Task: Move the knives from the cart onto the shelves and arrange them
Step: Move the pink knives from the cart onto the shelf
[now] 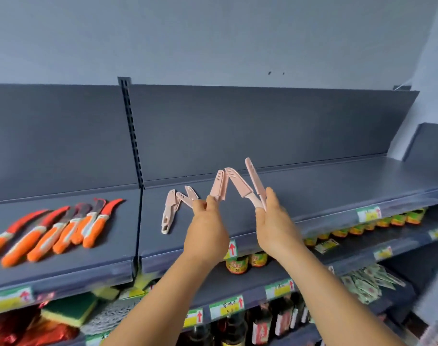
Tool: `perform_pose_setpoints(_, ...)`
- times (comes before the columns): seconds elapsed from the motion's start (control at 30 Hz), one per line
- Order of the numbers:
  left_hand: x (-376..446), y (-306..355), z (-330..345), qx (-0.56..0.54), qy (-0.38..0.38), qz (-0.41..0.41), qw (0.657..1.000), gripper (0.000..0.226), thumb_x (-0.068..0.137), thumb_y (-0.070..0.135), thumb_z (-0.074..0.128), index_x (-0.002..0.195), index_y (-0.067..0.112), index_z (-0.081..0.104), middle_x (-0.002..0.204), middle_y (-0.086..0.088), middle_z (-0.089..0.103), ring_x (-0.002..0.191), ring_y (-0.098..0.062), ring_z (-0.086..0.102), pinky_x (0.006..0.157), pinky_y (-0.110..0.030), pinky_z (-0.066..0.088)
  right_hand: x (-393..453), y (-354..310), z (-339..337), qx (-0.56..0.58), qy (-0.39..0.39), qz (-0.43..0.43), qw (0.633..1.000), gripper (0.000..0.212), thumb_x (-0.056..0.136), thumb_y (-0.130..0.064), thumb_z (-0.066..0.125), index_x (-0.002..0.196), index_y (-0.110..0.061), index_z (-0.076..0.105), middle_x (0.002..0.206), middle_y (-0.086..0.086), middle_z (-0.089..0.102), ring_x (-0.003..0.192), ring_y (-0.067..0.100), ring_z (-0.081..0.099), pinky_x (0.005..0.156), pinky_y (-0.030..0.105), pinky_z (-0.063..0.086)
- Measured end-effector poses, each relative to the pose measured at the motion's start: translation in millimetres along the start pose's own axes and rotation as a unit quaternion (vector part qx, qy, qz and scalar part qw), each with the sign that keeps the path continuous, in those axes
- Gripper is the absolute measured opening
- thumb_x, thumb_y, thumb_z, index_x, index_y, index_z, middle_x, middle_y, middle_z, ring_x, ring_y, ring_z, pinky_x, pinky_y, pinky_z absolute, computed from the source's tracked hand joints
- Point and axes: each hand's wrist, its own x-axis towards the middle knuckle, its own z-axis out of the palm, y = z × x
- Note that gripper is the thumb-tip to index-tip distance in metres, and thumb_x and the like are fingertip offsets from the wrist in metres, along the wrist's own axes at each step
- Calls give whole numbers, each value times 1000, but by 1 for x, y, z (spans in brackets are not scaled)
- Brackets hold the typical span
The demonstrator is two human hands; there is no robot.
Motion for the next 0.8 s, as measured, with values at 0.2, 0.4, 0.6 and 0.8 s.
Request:
perform_pose_setpoints(0.2, 50, -8, 20, 46, -40, -92, 994, 78, 83, -9, 48, 148, 17, 15, 153, -17, 5, 101, -32, 56, 75, -32, 47, 74, 3, 50, -93, -68, 19, 993, 53, 103, -29, 29, 150, -23, 7, 138, 12, 40, 108, 29, 55, 78, 37, 45)
perform_pose_setpoints(0.4, 87, 6, 37, 180, -116, -106, 971, 51, 89, -2, 44, 138, 2, 32, 141, -17, 26, 132, -34, 28, 96, -37, 37, 130, 12, 86, -138, -133, 24, 981, 50, 100, -29, 33, 147, -20, 18, 138, 12, 35, 122, 32, 44, 93, 40, 41)
perform_pose_setpoints(0.6, 106, -9, 63, 256, -155, -68, 952, 43, 89, 19, 43, 129, 4, 48, 133, -14, 44, 123, -32, 33, 110, -41, 19, 148, 19, 99, -209, -156, -23, 965, 58, 98, -49, 30, 147, -20, 20, 140, 8, 29, 127, 29, 29, 102, 37, 31)
perform_pose_setpoints(0.8, 105, -15, 68, 211, -150, -100, 961, 60, 91, 23, 38, 144, 0, 20, 144, -16, 29, 131, -34, 24, 110, -38, 20, 145, 20, 98, -236, -167, -43, 956, 52, 99, -50, 19, 140, -21, 31, 143, 4, 30, 126, 28, 29, 101, 38, 28)
